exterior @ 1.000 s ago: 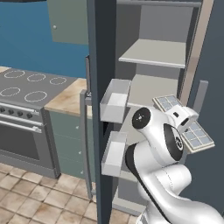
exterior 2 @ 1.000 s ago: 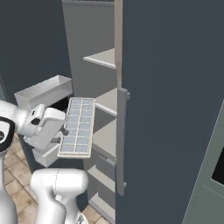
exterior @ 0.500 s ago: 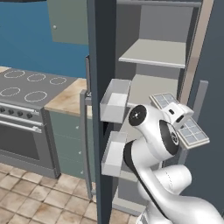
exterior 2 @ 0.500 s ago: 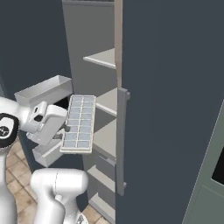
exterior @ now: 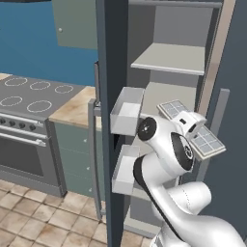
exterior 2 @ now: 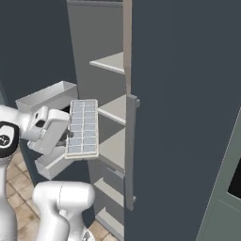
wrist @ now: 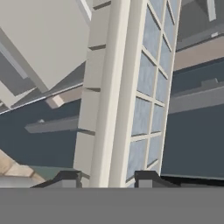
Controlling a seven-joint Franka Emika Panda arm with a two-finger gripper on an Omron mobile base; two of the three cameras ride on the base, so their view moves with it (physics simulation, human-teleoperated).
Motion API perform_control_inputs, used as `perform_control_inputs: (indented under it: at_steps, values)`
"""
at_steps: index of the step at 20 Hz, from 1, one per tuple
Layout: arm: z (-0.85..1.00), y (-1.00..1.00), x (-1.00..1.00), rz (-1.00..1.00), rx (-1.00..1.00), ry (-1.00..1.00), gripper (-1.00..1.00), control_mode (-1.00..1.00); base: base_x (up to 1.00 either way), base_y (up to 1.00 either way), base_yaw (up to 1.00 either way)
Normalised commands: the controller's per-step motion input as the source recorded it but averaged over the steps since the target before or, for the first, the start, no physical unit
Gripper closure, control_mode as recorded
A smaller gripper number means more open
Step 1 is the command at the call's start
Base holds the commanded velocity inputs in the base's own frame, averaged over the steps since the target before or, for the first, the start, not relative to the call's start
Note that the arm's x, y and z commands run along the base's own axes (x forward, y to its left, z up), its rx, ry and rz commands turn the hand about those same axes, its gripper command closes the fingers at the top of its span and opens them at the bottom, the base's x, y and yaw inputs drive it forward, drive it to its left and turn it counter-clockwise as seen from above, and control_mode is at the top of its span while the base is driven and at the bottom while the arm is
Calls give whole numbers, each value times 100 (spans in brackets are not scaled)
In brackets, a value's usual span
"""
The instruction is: The ice cube tray has been filled with water. Take the tray and place it in the freezer to make ice. Close the freezer door after placing the tray.
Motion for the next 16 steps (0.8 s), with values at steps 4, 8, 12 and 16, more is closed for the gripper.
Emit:
perform_control_inputs:
  at_steps: [4,8,12,16]
  values:
    - [0,0,11,12,-2,-1,100,-100,0,0,0]
    - [0,0,11,8,0,-2,100,-100,0,0,0]
    - [0,2,18,10,0,0,100,-100,0,0,0]
    - [0,1,20,10,0,-1,100,-100,0,0,0]
